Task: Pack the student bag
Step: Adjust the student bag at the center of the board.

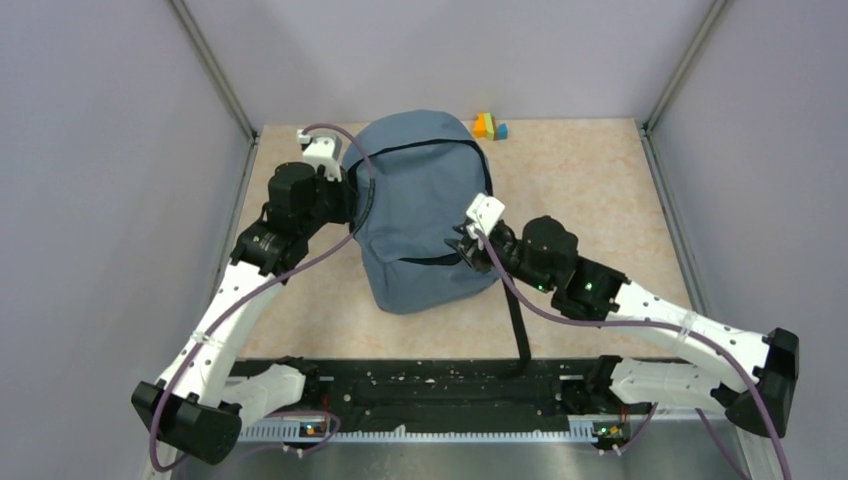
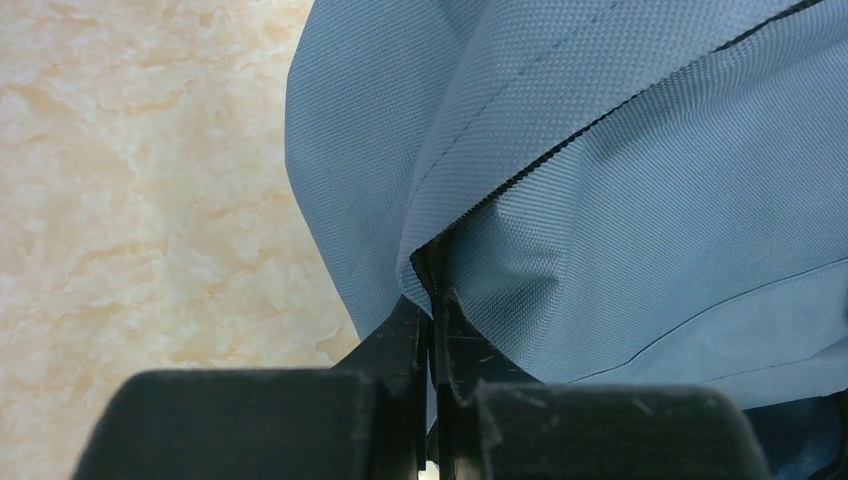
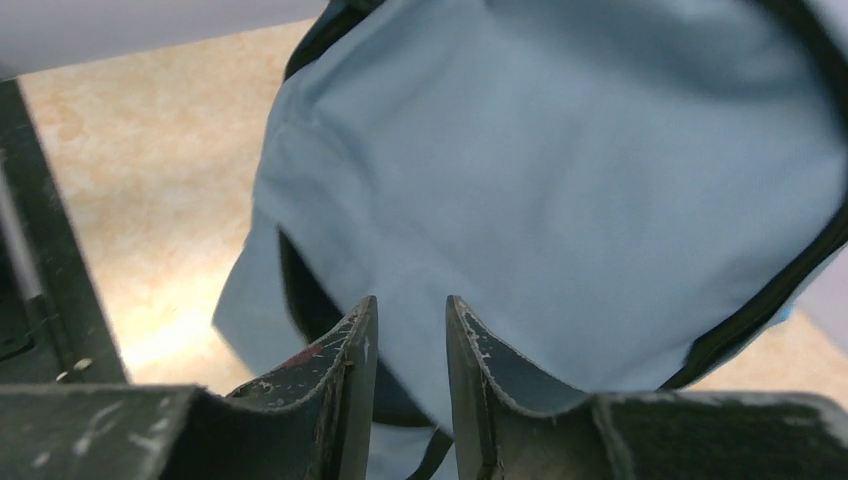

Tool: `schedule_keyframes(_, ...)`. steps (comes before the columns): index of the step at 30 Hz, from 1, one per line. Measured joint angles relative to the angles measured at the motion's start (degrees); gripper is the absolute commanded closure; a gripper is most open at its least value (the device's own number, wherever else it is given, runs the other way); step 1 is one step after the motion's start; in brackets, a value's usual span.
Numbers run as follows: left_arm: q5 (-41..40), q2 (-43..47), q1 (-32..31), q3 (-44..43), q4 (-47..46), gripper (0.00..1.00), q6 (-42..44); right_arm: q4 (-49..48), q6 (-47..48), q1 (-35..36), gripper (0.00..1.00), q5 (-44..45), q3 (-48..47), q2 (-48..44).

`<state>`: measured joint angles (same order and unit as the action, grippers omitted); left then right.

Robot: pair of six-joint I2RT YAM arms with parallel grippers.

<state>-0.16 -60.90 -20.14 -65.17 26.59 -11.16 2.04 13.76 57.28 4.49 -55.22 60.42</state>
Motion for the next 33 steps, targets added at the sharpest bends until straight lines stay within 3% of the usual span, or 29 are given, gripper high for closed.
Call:
schedule_keyframes(6,0.3,1.8,0.0,1.8,-1.3,1.00,0.9,-4.8,-7.5,0.8,0.76,-5.4,13.6,-7.1)
schedule_keyframes(12,0.6,4.2,0.0,4.0,-3.0,1.00,1.8,-15.8,-13.6,6.2,0.80,-6.9,20.8,-6.6)
schedule_keyframes(19,1.9,5.0,0.1,5.8,-4.8,1.00,2.3,-30.6,-16.1,7.4,0.86,0.2,20.8,2.1)
schedule_keyframes(33,3.6,6.9,0.2,7.5,-6.1,1.00,2.4,-43.8,-15.8,7.4,0.91,15.9,22.3,21.7)
